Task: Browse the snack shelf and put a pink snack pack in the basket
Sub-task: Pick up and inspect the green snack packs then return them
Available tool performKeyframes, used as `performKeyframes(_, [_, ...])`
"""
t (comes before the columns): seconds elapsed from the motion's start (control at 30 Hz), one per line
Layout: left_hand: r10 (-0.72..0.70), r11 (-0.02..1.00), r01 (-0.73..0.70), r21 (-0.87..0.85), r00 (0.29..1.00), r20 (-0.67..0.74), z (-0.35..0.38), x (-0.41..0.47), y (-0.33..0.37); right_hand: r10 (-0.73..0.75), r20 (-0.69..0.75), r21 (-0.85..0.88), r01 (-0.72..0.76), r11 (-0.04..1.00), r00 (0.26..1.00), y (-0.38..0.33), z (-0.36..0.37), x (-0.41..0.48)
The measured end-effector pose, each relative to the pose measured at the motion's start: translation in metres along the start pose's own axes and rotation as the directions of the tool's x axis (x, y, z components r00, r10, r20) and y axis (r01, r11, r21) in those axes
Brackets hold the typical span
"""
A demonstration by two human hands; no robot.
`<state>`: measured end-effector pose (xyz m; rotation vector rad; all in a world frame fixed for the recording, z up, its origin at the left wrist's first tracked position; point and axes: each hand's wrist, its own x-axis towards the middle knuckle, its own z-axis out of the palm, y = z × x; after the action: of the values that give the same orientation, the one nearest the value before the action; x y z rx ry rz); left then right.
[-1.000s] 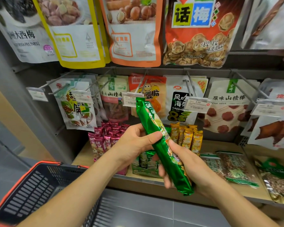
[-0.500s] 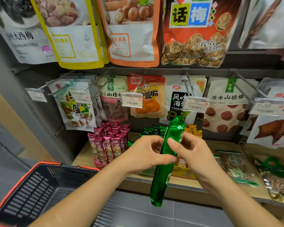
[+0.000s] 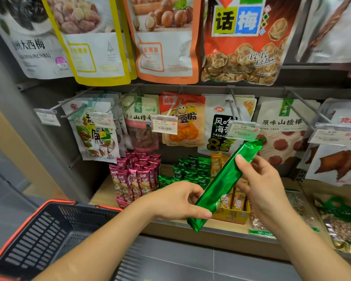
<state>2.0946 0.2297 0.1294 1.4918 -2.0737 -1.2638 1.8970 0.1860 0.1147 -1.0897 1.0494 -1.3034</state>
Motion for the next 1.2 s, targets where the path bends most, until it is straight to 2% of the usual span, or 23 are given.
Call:
performKeyframes(0.03, [0.0, 1.0, 0.0, 0.019, 1.0, 0.004, -0.002, -0.001, 0.0, -0.029, -0.063, -0.156, 0.019, 0.988, 0.998, -0.001, -0.003, 0.002])
performKeyframes(0.1, [-0.01, 0.997, 0.009, 0.072, 1.0, 0.021, -0.007, -0.003, -0.001, -0.159, -0.113, -0.475, 0.087, 0.876, 0.981, -0.004, -0.009, 0.001])
performKeyframes(0.2, [-0.042, 0.994, 0.04, 0.105, 0.999, 0.023, -0.017, -0.005, -0.004, -0.384, 0.095, -0.735, 0.325, 0.595, 0.918, -0.007, -0.013, -0.002])
performKeyframes(0.27, [-0.049, 0.993, 0.049, 0.112, 0.999, -0.003, -0.024, -0.007, -0.005, -0.428, 0.178, -0.822, 0.373, 0.431, 0.886, -0.009, -0.016, 0.0])
performKeyframes(0.37, [-0.067, 0.993, 0.071, 0.097, 0.997, -0.048, -0.03, -0.007, -0.008, -0.377, 0.198, -0.869, 0.34, 0.359, 0.905, -0.012, -0.023, 0.002])
performKeyframes(0.47, [-0.098, 0.989, 0.11, 0.094, 0.987, -0.129, -0.032, -0.007, -0.011, -0.194, 0.24, -0.904, 0.292, 0.312, 0.951, -0.006, -0.025, 0.001])
performKeyframes(0.57, [-0.082, 0.996, 0.089, 0.022, 0.969, -0.235, -0.032, -0.005, -0.014, -0.102, 0.398, -0.903, 0.409, 0.135, 0.912, -0.001, -0.022, -0.001])
performKeyframes(0.6, [-0.072, 0.997, 0.066, -0.029, 0.957, -0.283, -0.032, -0.005, -0.014, -0.072, 0.449, -0.882, 0.455, 0.121, 0.89, 0.0, -0.02, -0.002])
performKeyframes(0.7, [-0.04, 0.994, -0.008, -0.109, 0.898, -0.439, -0.033, -0.005, -0.014, 0.042, 0.53, -0.839, 0.515, 0.176, 0.847, 0.006, -0.012, -0.007])
performKeyframes(0.8, [-0.018, 0.988, -0.066, -0.142, 0.852, -0.522, -0.034, -0.007, -0.013, 0.065, 0.55, -0.822, 0.526, 0.22, 0.833, 0.011, -0.007, -0.009])
performKeyframes(0.9, [-0.034, 0.957, -0.127, -0.263, 0.846, -0.533, -0.043, -0.013, -0.014, 0.025, 0.52, -0.823, 0.493, 0.284, 0.854, 0.008, -0.007, -0.005])
performKeyframes(1.03, [-0.061, 0.905, -0.148, -0.4, 0.883, -0.466, -0.052, -0.02, -0.019, 0.038, 0.495, -0.819, 0.452, 0.353, 0.868, 0.008, -0.009, -0.003])
performKeyframes(1.2, [-0.05, 0.926, -0.141, -0.349, 0.873, -0.486, -0.05, -0.019, -0.019, 0.073, 0.525, -0.8, 0.462, 0.384, 0.848, 0.011, -0.009, -0.004])
